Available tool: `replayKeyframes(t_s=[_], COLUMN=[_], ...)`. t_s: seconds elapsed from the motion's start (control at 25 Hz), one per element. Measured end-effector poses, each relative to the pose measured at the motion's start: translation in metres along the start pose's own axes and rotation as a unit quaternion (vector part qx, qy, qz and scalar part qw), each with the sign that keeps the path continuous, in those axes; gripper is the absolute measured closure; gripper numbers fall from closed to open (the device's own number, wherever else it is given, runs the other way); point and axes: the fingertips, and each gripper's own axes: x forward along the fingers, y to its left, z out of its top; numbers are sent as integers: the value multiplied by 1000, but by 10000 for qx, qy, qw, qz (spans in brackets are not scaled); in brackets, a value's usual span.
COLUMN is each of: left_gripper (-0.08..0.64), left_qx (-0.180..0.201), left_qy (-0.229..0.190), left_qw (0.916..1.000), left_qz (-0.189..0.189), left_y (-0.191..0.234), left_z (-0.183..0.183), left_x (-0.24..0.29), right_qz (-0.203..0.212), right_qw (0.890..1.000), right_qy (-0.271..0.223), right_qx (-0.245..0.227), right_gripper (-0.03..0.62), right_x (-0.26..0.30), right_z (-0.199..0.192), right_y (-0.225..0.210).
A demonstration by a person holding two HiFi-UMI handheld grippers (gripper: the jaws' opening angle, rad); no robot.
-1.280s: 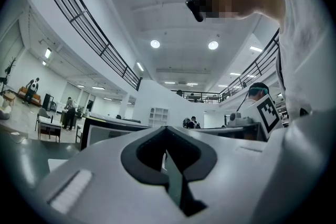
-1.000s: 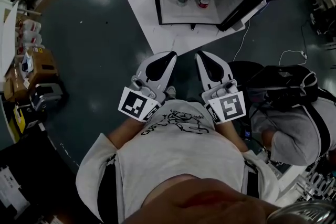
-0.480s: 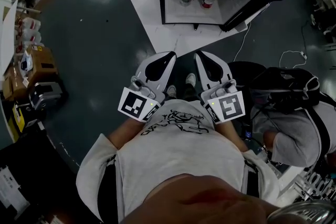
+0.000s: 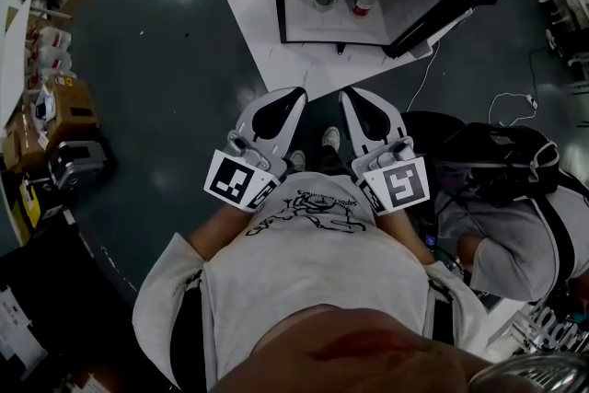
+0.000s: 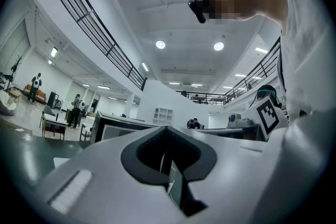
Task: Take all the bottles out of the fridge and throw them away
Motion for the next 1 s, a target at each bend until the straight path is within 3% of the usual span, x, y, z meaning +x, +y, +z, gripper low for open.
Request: replayKeyframes(t_s=[1.0], left_gripper=[551], left_qx=[145], left_qy=[-7], left_qw=[9999], left_qz=[19], left_y=[-7], left_z=[-19], left_x=[97], right_qz=[78], right_qw=[9999], right_qy=[-113], right_qx=[-82], right_gripper=[584], right_x=[8], right_z=[-2], right_y=[-100])
